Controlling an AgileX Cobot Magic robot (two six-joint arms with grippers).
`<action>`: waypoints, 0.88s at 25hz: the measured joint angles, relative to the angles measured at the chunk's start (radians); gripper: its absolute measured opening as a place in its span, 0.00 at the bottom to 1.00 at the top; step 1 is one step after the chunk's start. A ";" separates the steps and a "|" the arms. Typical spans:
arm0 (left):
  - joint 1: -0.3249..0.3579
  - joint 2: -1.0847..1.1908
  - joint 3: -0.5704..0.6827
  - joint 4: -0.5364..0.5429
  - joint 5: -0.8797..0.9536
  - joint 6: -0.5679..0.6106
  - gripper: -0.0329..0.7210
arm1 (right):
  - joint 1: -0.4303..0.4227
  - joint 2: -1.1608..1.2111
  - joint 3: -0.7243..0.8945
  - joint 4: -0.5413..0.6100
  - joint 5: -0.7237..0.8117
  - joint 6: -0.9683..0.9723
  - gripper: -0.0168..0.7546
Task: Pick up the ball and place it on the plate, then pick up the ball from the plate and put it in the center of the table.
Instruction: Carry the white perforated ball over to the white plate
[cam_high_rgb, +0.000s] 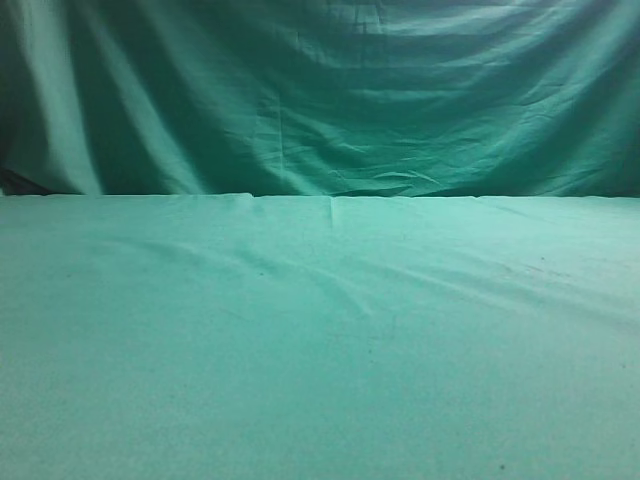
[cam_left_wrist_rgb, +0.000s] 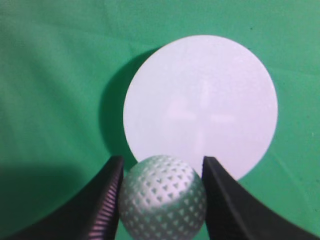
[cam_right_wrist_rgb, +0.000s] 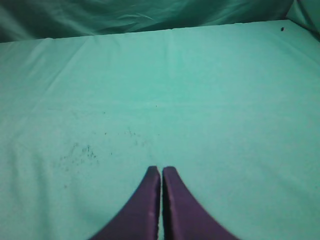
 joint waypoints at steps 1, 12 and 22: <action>0.000 0.007 0.017 -0.003 -0.029 0.005 0.46 | 0.000 0.000 0.000 0.000 0.000 0.000 0.02; 0.000 0.097 0.044 0.003 -0.185 0.013 0.46 | 0.000 0.000 0.000 0.000 0.000 0.000 0.02; 0.000 0.136 0.044 -0.012 -0.221 0.012 0.79 | 0.000 0.000 0.000 0.000 0.000 0.000 0.02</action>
